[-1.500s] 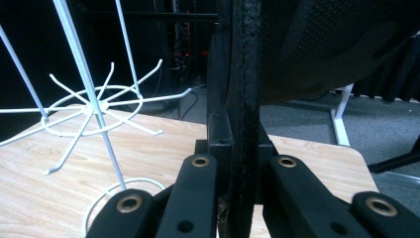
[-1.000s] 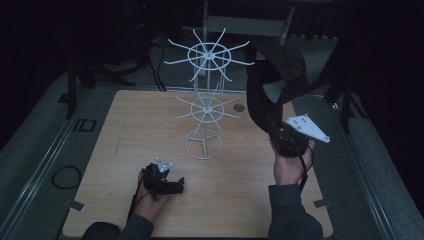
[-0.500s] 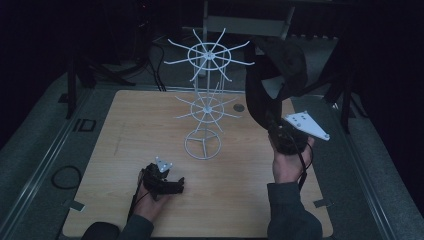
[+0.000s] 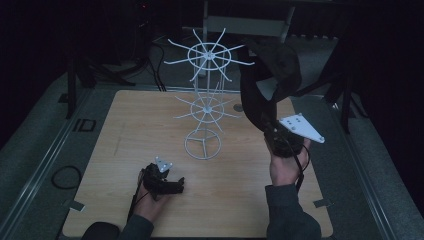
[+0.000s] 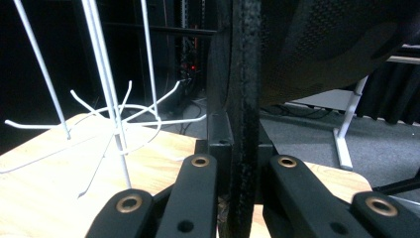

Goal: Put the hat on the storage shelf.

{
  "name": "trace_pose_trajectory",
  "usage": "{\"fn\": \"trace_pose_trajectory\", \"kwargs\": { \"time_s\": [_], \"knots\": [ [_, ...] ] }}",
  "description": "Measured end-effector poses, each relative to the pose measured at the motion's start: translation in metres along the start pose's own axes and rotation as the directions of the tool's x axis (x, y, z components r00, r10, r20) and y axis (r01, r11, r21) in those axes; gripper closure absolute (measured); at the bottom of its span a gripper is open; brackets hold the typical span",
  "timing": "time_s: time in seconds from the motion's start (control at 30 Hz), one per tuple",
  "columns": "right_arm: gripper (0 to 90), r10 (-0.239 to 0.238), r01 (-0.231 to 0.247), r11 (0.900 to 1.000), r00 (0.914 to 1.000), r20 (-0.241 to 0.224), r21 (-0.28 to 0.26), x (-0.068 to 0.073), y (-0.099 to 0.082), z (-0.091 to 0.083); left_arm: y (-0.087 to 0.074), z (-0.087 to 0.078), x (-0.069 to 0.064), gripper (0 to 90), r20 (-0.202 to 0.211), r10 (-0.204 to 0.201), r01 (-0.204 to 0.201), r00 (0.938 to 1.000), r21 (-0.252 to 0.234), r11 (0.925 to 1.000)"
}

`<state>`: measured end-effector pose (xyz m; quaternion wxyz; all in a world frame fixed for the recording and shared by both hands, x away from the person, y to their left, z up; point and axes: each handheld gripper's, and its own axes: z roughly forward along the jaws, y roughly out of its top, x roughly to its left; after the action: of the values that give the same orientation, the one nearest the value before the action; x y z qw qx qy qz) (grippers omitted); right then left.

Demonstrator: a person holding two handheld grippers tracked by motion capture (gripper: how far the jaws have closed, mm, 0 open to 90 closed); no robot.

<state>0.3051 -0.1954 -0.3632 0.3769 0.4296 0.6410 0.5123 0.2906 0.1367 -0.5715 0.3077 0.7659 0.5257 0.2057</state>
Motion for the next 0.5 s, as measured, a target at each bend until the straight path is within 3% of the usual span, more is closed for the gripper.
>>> {"fn": "trace_pose_trajectory", "kwargs": {
  "time_s": [0.5],
  "knots": [
    [83.8,-0.015,0.017,0.9992,0.9980,-0.061,0.037,0.006,-0.011,0.006,0.000,0.000,0.000,0.2,0.000,0.001,-0.001,1.0000,0.001,1.0000]
  ]
}}
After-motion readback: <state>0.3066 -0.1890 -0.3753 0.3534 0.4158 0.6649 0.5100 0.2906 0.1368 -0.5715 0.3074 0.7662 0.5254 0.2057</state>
